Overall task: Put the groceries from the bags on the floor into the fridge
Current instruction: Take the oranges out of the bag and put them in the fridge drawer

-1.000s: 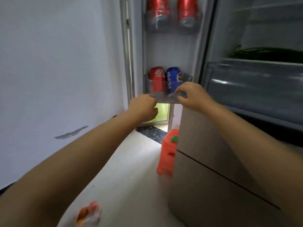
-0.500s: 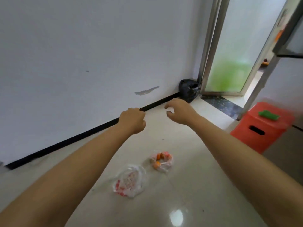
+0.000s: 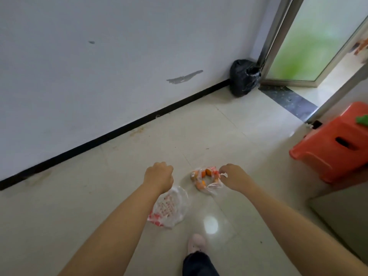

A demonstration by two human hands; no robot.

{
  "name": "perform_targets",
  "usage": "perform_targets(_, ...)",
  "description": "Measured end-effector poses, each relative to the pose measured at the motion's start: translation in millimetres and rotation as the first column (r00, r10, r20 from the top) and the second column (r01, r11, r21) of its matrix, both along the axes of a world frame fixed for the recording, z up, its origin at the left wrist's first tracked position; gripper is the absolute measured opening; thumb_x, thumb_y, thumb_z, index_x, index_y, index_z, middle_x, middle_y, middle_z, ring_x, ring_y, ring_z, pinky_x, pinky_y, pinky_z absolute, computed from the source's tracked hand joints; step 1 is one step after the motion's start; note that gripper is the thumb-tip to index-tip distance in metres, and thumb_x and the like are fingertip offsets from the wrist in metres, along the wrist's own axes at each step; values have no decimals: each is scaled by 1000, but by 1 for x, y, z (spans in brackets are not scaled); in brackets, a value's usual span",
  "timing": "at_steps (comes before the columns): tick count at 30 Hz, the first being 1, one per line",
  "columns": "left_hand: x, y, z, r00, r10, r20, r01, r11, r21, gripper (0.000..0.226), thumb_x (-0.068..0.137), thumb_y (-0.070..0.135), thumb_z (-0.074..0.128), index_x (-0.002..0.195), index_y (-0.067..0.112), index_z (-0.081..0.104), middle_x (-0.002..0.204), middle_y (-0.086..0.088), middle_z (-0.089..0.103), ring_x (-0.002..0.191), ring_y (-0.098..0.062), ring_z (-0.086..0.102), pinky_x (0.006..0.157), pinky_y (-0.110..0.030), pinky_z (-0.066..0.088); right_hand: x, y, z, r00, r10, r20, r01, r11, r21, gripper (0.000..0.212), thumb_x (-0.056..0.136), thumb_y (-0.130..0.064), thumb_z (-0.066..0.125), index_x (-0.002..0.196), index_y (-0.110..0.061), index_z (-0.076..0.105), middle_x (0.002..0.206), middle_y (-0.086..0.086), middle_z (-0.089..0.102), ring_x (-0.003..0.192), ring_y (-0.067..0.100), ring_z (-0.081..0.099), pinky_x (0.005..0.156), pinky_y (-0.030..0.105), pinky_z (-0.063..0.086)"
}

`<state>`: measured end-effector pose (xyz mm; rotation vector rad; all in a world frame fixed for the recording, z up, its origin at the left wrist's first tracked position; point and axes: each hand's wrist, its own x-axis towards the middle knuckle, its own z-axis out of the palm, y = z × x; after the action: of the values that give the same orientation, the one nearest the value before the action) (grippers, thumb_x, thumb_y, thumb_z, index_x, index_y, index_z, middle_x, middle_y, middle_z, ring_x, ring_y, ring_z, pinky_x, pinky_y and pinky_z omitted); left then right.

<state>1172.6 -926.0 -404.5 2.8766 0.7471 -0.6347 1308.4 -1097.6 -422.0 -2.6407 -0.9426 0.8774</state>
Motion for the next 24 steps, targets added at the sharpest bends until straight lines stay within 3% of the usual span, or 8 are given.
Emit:
perform_targets(10,73,70,-113,969,-210,-133,193,973,-126,34,95,16,37,125,12,52,130,-8,51,123,-26,46,97,-34,42,45,40,-126,954,-262,-147,231,953,-197,35,90,-11,44,123,-7,56,131,11,56,121,26,52,96,26,40)
perform_targets(15,116,80,-191,922,-363,-132,338,924,-178,34,95,17,37,125,11,52,131,-9,50,124,-27,43,96,-34,41,65,50,-212,920,-378,-101,344,905,-248,36,89,-11,45,123,-8,57,128,12,58,118,28,53,93,28,43)
perform_targets(20,151,66,-295,886,-456,-80,424,870,-251,32,93,8,39,121,9,55,128,-11,51,122,-26,45,92,-32,42,86,49,-312,936,-350,-30,327,900,-287,34,91,-12,41,119,-7,58,125,11,58,116,29,52,93,32,44)
perform_targets(22,159,56,-344,880,-475,-13,454,847,-276,28,86,0,49,109,4,63,116,-16,58,113,-29,53,84,-33,46,98,45,-357,956,-293,-3,279,913,-299,33,92,-12,38,118,-7,58,124,11,58,116,28,52,94,33,44)
perform_targets(24,168,45,-397,835,-531,143,549,797,-251,14,59,-4,74,71,2,70,80,-17,67,80,-32,67,59,-29,51,108,36,-404,975,-223,-3,209,922,-327,33,93,-13,36,120,-8,55,125,11,56,117,28,50,96,33,42)
